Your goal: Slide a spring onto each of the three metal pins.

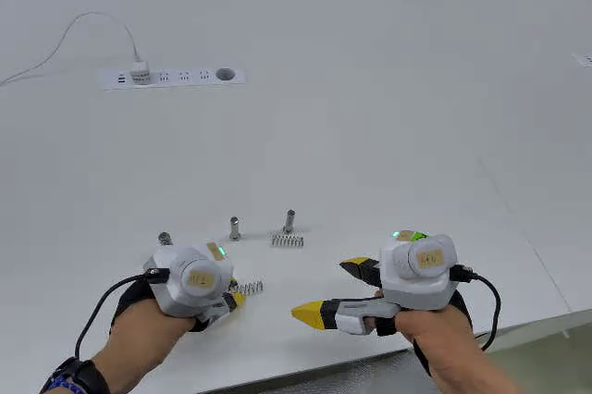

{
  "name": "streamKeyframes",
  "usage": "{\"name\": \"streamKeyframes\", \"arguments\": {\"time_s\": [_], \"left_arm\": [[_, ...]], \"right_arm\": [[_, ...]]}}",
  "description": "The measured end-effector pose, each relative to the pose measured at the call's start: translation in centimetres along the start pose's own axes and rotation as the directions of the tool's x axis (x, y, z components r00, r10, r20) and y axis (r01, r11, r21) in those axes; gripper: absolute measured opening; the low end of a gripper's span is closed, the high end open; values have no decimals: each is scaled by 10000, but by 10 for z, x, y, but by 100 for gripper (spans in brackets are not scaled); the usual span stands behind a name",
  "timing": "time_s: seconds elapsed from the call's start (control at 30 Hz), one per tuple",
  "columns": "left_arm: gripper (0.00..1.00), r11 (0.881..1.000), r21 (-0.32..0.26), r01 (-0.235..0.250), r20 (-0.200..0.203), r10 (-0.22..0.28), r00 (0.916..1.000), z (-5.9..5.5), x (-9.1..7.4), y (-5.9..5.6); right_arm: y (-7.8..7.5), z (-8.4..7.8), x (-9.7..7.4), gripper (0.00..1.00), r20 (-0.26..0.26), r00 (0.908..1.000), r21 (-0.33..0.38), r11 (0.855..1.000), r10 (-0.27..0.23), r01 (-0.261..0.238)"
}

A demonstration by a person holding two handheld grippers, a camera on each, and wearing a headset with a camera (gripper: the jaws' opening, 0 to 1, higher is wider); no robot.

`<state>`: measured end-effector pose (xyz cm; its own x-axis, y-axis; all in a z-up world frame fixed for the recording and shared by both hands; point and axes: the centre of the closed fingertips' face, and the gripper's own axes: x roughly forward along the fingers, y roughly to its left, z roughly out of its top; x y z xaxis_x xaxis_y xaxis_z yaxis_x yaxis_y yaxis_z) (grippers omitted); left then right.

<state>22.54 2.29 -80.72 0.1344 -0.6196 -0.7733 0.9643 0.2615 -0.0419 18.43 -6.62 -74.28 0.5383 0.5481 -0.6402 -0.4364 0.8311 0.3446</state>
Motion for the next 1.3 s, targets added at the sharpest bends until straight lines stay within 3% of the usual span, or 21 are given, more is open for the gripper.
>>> {"name": "streamKeyframes", "arguments": {"time_s": [0.1,0.37,0.53,0.73,1.3], "left_arm": [[11,9998,-142,150,-24,-151,9999,-1,-2,-4],[11,9970,-773,63,177,-49,9998,-1,-10,-1],[10,9966,-826,82,339,-55,9994,1,-17,0],[11,9982,-546,232,604,-199,9980,4,-29,-4],[11,9991,-390,179,821,-147,9965,-4,-67,-6]], "right_arm": [[2,-1,0,74,-48,10000,-19,10000,39,-39],[6,-1,3,73,-51,9999,-18,9999,155,-156],[11,2,5,73,58,9996,93,9996,268,-268],[17,4,8,70,137,9987,212,9985,495,-497],[44,17,23,59,311,9872,383,9868,1563,-1575]]}}
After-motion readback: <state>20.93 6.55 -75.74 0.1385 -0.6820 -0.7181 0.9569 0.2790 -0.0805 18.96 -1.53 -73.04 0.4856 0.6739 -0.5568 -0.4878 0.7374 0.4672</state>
